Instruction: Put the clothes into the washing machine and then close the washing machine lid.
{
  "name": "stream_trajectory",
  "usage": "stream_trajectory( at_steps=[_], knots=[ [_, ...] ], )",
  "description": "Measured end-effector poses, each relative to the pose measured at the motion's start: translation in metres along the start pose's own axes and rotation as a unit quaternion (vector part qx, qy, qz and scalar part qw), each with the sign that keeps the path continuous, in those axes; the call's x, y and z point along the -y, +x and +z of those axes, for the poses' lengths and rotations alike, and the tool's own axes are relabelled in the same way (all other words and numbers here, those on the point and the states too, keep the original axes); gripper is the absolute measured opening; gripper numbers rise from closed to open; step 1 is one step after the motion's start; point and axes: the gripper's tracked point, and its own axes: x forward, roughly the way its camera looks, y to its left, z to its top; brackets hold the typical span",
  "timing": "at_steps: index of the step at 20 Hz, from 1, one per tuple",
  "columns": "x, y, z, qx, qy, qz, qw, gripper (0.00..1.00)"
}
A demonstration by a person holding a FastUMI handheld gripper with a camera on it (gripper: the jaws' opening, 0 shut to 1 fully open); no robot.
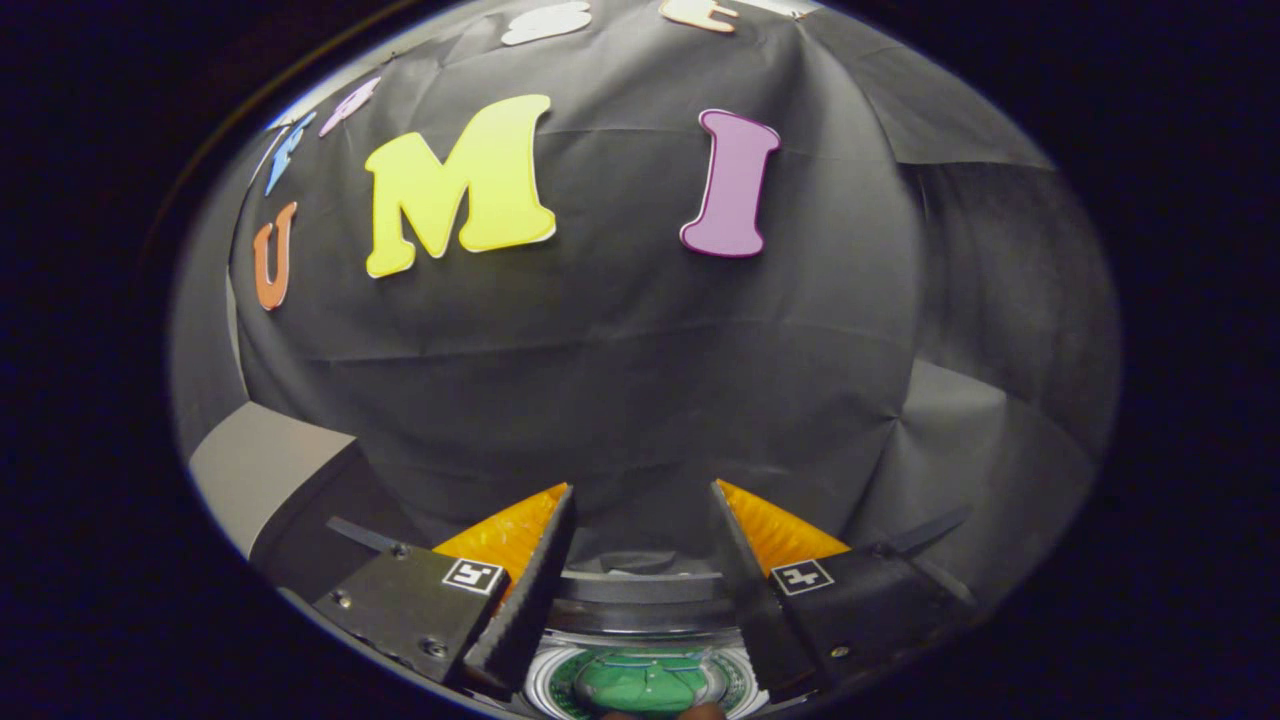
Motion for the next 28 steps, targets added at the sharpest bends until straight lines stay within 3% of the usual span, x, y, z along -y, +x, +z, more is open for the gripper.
stream_trajectory(
  at_steps=[11,14,18,28],
  knots=[
    [0.005,-0.052,-0.046,-0.037,0.003,-0.034,0.999,0.84],
    [0.007,-0.072,-0.076,-0.067,0.008,-0.051,0.996,0.84],
    [0.011,-0.094,-0.119,-0.111,0.072,-0.073,0.988,0.84],
    [-0.015,-0.217,-0.067,0.0,0.05,-0.117,0.992,0.84]
  ],
)
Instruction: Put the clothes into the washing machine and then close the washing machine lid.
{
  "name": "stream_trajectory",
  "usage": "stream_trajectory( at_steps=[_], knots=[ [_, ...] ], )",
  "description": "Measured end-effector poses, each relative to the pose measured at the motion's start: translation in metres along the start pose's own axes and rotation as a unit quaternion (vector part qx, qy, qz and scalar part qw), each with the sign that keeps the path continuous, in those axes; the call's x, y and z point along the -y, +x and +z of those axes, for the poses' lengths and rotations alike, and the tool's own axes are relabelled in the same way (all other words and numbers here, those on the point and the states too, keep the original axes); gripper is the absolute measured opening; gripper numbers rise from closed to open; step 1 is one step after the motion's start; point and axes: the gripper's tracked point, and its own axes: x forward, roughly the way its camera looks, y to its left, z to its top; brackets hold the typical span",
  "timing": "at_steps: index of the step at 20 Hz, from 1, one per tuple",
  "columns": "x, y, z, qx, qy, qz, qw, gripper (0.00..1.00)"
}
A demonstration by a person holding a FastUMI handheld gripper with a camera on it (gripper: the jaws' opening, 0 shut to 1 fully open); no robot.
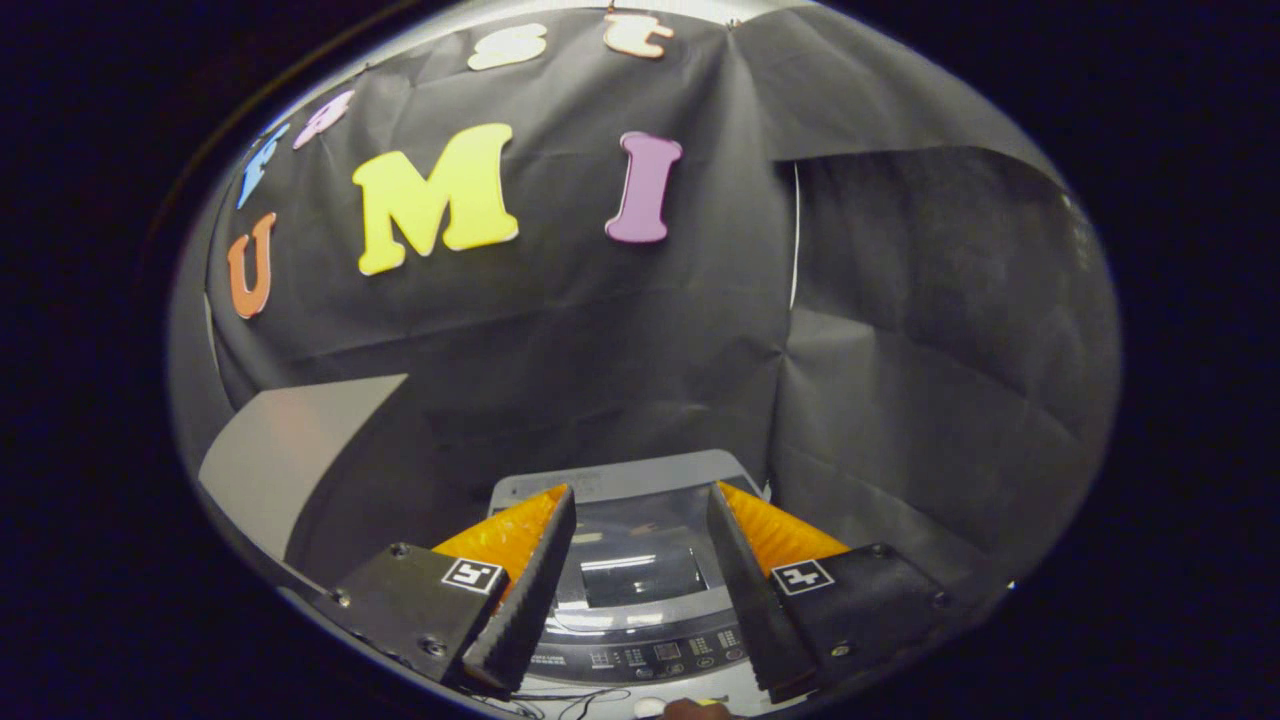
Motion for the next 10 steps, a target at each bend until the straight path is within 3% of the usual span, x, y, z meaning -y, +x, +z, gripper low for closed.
stream_trajectory(
  at_steps=[8,10],
  knots=[
    [-0.009,-0.113,0.039,0.087,0.001,0.0,0.996,0.84],
    [-0.008,-0.136,0.049,0.108,-0.011,0.011,0.994,0.96]
  ],
)
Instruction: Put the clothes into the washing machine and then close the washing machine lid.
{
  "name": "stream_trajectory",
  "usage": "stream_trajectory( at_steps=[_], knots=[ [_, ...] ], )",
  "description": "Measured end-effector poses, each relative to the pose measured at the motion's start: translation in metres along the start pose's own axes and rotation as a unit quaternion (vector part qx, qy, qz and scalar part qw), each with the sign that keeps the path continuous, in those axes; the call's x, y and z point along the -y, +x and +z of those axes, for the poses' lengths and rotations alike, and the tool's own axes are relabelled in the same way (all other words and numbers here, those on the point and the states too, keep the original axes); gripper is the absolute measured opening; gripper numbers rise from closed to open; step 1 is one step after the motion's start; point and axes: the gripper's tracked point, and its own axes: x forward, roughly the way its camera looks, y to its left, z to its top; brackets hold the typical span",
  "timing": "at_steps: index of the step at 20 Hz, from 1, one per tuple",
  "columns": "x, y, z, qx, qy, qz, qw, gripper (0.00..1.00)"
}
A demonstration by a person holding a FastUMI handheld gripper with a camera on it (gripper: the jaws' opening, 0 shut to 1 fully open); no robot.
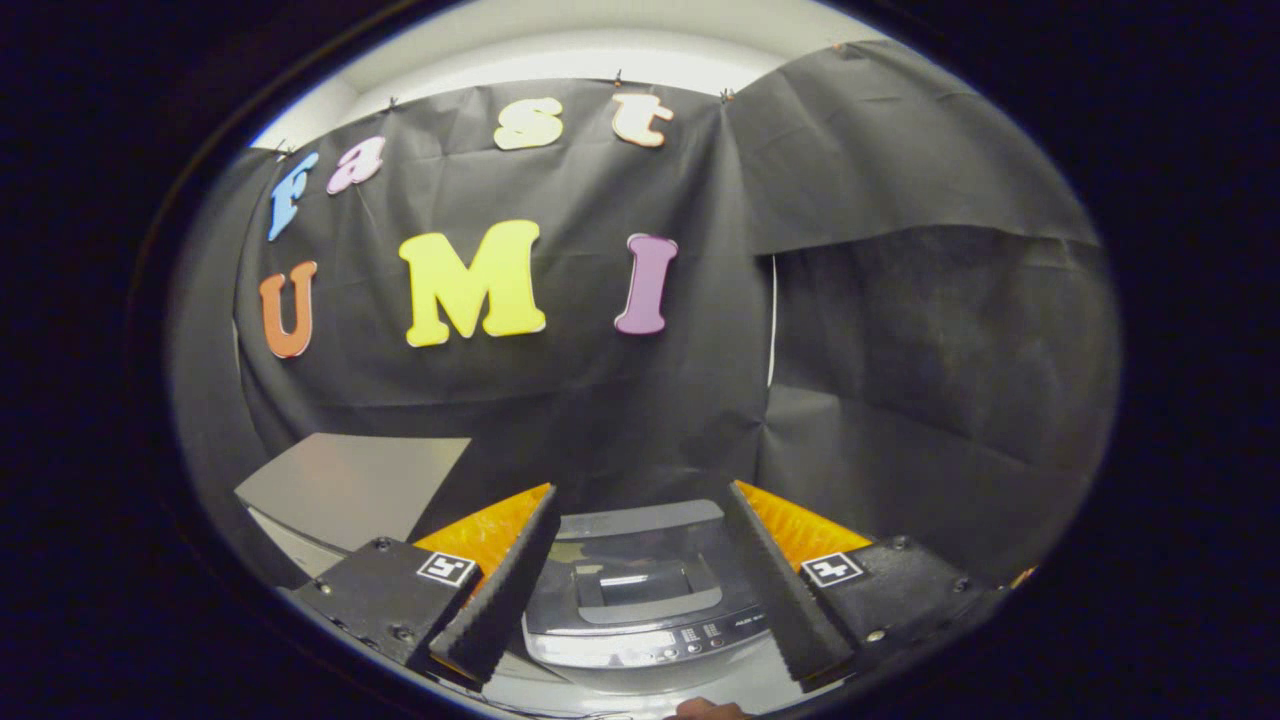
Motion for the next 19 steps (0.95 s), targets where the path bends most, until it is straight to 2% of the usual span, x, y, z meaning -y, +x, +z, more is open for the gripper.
stream_trajectory(
  at_steps=[1,6,9,15,19],
  knots=[
    [0.001,-0.01,0.005,0.01,-0.007,0.01,1.0,1.0],
    [0.014,-0.072,0.02,0.032,-0.031,0.082,0.996,1.0],
    [0.043,-0.108,0.016,0.035,-0.034,0.112,0.993,1.0],
    [0.111,-0.178,-0.002,0.059,-0.015,0.119,0.991,1.0],
    [0.134,-0.214,-0.016,0.063,0.01,0.116,0.991,1.0]
  ],
)
